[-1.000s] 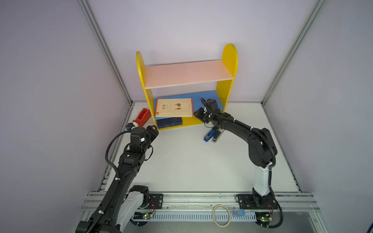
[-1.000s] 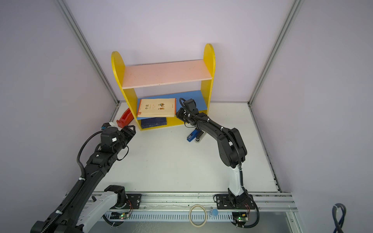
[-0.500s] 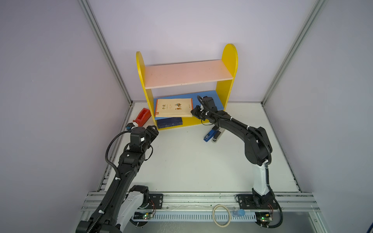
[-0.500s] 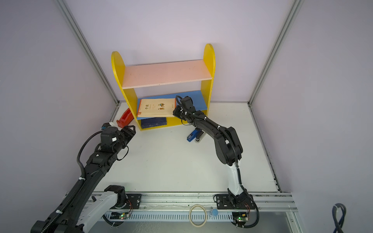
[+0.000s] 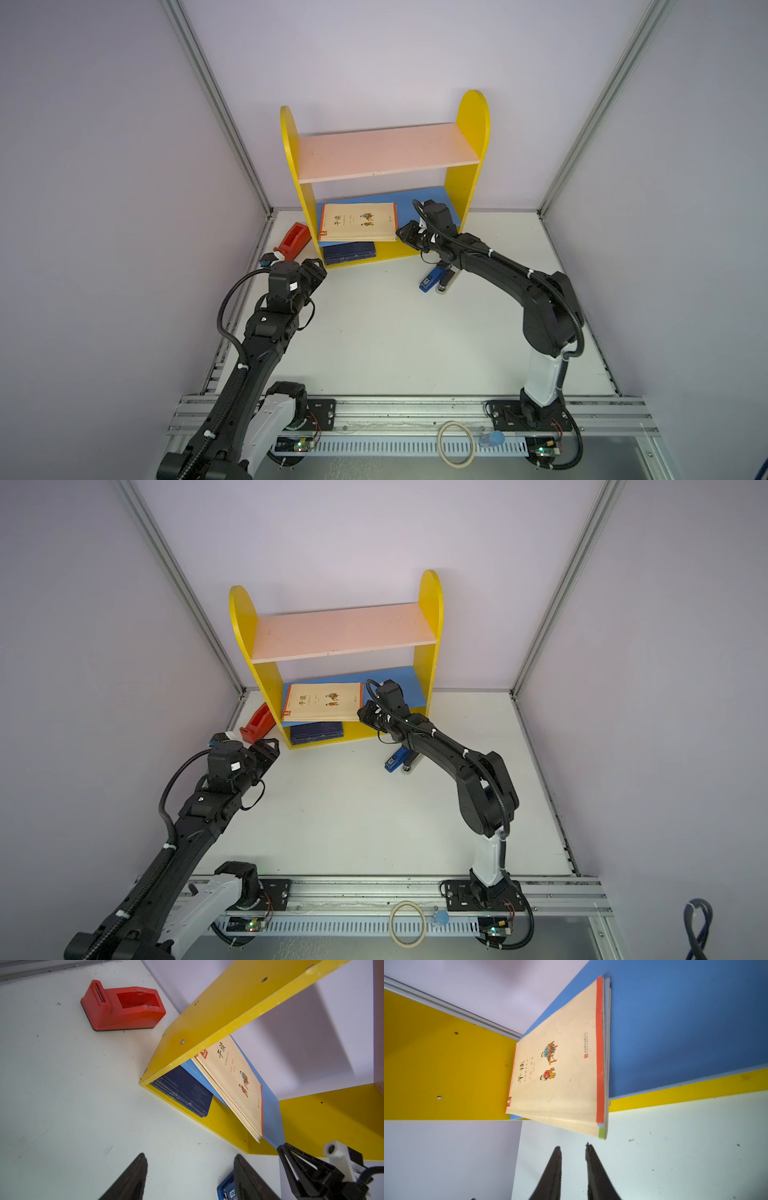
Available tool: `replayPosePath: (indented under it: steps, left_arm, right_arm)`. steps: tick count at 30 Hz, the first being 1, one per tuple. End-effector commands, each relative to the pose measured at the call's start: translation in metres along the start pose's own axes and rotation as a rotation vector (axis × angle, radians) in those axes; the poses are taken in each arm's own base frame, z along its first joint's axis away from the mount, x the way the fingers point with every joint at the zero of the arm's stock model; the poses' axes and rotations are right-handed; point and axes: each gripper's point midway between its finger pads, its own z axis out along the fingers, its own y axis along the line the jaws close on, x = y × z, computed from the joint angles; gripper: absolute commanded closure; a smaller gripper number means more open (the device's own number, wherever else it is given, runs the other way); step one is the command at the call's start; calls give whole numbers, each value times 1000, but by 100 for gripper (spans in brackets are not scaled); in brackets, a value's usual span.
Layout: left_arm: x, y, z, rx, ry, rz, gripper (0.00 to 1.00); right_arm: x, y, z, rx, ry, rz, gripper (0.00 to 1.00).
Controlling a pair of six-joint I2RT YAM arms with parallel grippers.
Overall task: Stacking books/files
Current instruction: Place the book on the bookshelf.
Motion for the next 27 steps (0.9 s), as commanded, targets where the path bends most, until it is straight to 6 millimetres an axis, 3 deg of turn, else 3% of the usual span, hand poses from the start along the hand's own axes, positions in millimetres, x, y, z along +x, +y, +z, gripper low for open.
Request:
replayPosePath:
  steps: [1,6,12,27]
  left_arm:
    - [-3,-4,-2,12,-4,0,31]
    - [-3,-2,-2,8,-8,0,31]
    - [-3,-2,-2,5,-8,-2,31]
    - [-5,-3,-4,8,-11,-3,31]
  right_arm:
    - [15,-3,-11,9,-14,-34,74]
    - [49,-18,1,15,53,-13,76]
    - [55,-27,28,42,103,-4,82]
    - [18,-27,92,104,116,-35,86]
